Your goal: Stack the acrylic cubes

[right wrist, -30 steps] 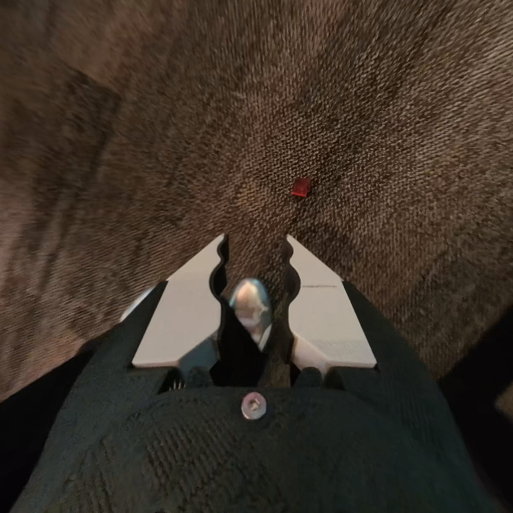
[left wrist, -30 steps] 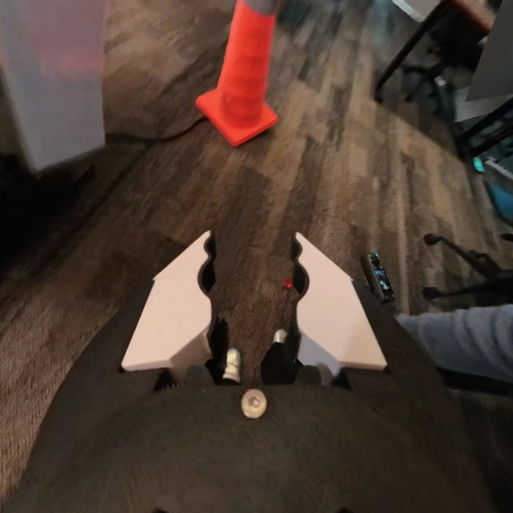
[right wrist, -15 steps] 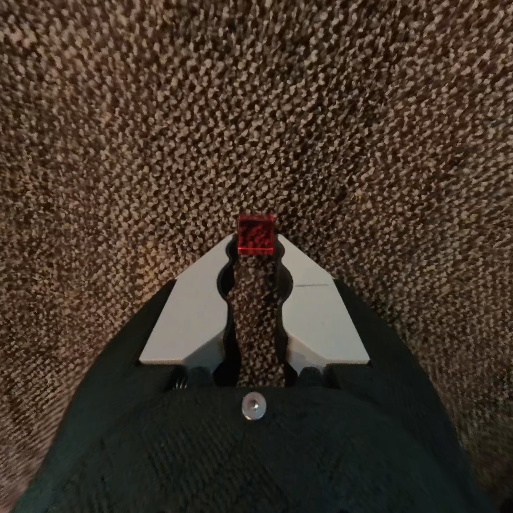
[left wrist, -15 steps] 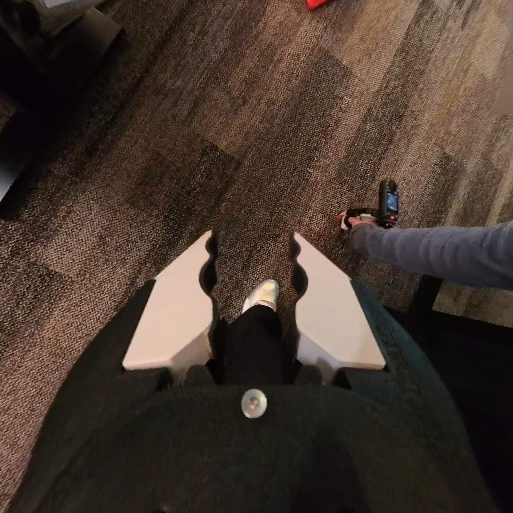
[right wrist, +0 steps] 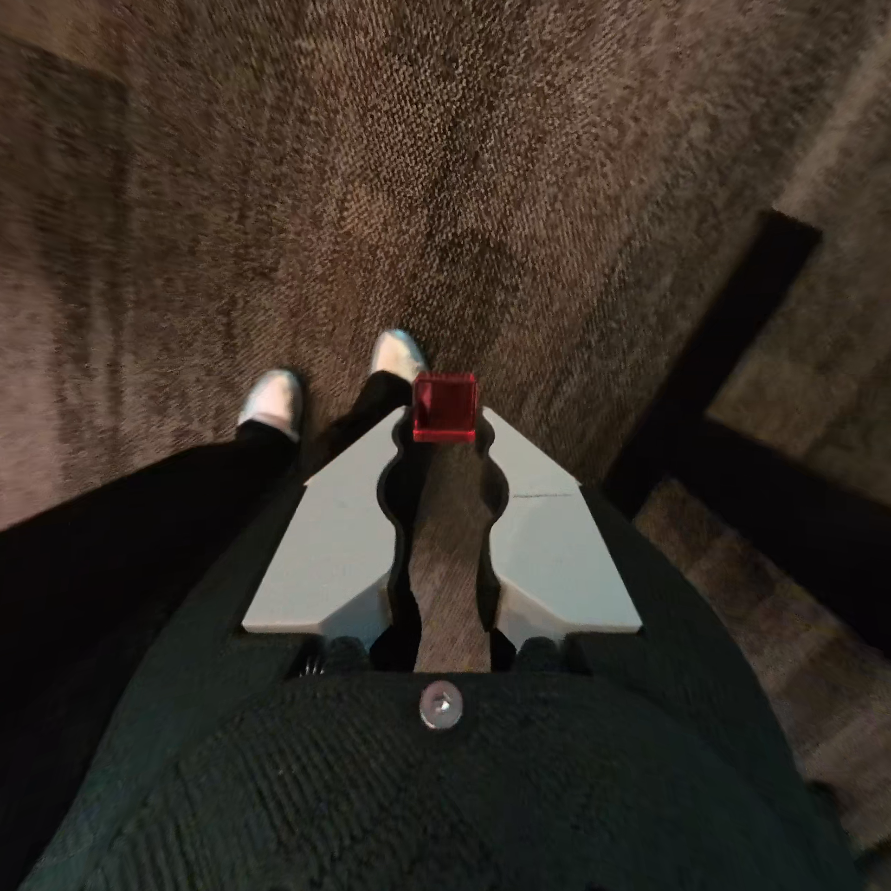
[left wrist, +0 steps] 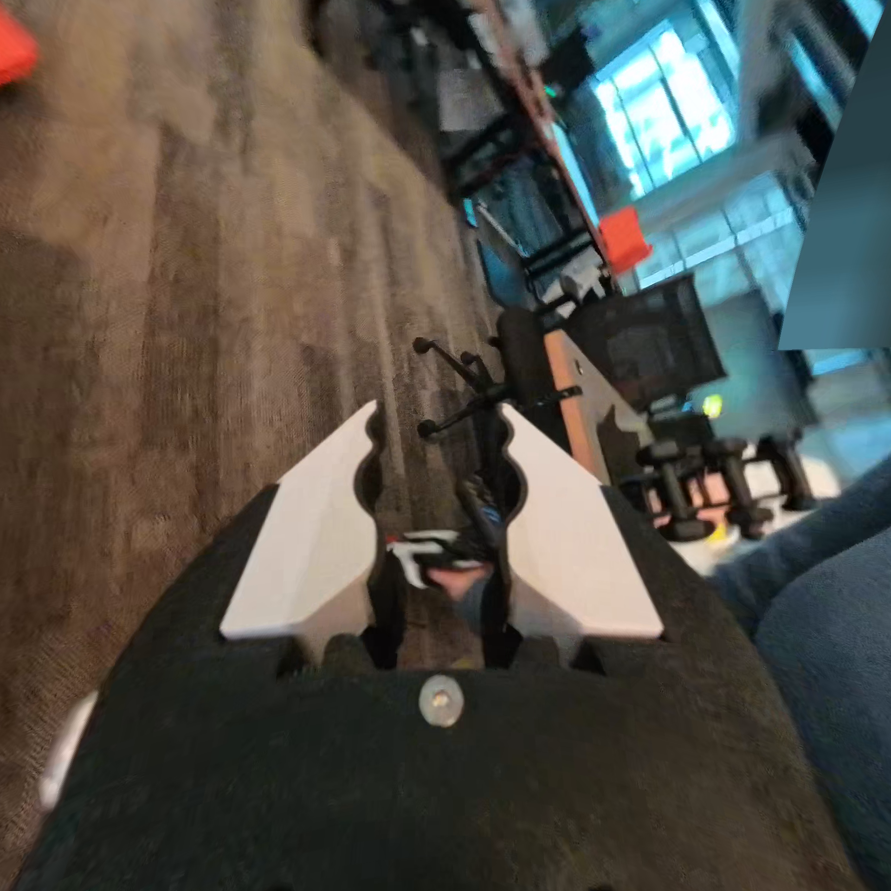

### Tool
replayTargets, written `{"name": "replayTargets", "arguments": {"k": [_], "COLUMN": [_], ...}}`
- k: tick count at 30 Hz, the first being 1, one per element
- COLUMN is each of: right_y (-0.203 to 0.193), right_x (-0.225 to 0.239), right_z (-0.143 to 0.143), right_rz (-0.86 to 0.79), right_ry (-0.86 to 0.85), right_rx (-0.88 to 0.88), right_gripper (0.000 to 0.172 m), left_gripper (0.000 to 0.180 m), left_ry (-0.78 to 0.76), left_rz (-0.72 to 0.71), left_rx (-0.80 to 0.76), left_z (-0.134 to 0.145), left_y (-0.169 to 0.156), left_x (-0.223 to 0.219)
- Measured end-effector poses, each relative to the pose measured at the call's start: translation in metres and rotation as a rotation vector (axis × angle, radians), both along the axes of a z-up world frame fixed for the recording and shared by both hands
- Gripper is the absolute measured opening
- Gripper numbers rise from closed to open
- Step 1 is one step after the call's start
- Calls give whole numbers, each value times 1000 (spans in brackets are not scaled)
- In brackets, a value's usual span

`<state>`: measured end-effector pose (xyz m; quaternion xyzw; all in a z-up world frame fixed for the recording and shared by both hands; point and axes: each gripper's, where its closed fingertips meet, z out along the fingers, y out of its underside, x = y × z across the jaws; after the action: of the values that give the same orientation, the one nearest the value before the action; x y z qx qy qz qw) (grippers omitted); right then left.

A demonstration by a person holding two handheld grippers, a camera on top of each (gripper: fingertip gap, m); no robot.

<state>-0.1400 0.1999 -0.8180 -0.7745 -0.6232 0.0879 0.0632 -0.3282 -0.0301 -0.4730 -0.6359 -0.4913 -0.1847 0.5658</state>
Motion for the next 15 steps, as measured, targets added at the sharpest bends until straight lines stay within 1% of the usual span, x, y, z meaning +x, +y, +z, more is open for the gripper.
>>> {"name": "replayTargets", "arguments": {"k": [2,4,7,9,11,13,15], "right_y": [-9,-20,-35,-36,-34,-31,-24], "right_x": [27,41,51,60,72,90,116], "right_z": [70,134,221,273,319,359,393], "right_rz": [-36,-66,-104,-123,-160,-191,-223], "right_ry": [54,138,295,389,477,540,577], "right_rx": [-8,-7,7,63,122,191,288], "right_gripper": [24,24,23,24,24,24,24], "left_gripper": [34,25,13,6,3,2,1], "left_ry": [207,377,547,616,660,669,649], "left_rz": [-118,-234,-411,-530,-639,-727,-803], "left_rx": [-57,-90,-45,4,64,131,202], "left_z": [47,85,132,154,170,182,194], "left_y": [24,48,86,111,135,157,177], "left_x": [0,9,37,63,91,120,150]}}
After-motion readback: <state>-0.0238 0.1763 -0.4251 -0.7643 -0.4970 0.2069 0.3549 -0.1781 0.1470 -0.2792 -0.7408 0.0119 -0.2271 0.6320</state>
